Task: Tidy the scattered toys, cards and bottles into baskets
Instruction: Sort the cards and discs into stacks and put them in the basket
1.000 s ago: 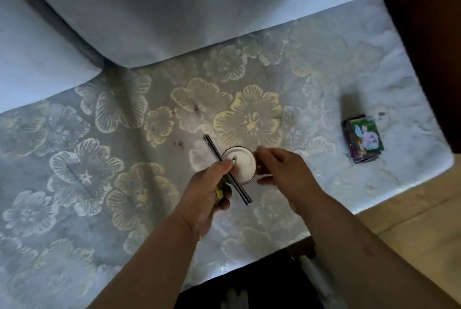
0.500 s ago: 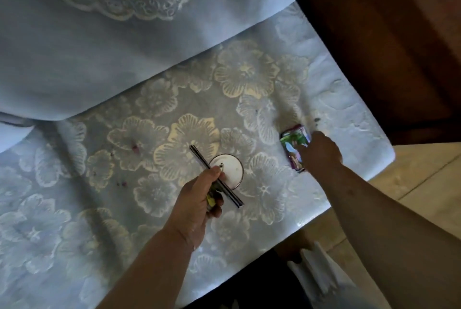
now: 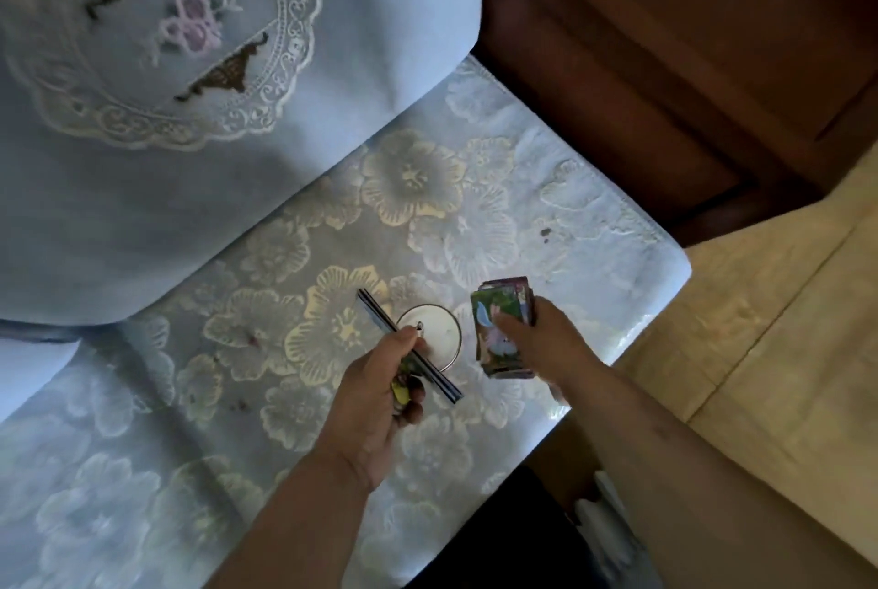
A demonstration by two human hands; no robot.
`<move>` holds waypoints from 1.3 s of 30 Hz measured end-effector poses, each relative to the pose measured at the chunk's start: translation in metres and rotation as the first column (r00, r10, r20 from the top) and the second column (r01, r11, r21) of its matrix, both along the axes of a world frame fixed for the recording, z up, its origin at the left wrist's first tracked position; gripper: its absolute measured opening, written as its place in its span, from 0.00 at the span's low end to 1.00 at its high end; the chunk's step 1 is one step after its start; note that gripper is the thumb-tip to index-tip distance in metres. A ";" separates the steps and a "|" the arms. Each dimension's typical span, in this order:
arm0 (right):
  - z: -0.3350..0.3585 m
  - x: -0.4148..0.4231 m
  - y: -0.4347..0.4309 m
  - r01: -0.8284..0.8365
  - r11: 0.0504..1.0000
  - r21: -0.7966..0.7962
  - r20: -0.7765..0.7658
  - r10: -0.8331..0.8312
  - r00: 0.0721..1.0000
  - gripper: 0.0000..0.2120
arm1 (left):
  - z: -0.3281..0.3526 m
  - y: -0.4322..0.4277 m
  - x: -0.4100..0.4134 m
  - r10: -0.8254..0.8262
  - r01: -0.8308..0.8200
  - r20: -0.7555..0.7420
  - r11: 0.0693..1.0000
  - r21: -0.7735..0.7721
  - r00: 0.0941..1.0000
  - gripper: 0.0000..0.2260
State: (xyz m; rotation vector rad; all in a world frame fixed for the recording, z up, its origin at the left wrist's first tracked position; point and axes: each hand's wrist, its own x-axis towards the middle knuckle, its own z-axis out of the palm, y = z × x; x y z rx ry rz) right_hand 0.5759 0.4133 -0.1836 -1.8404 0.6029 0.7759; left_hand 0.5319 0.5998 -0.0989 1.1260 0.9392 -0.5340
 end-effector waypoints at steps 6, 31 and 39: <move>0.092 -0.096 -0.034 0.351 0.871 0.344 -0.065 -0.351 0.934 0.13 | 0.074 -0.015 -0.022 -0.188 0.193 0.075 0.980 -0.054 0.979 0.13; 0.151 -0.426 -0.281 0.960 -0.273 0.057 0.039 -0.961 -0.275 0.06 | 0.168 -0.488 -0.148 -0.976 0.998 0.209 0.060 -0.008 0.060 0.08; 0.120 -0.453 -0.298 0.802 -0.579 -0.145 0.096 -0.815 -0.571 0.06 | 0.128 -0.588 -0.207 -0.941 0.941 0.049 -0.337 -0.028 -0.336 0.14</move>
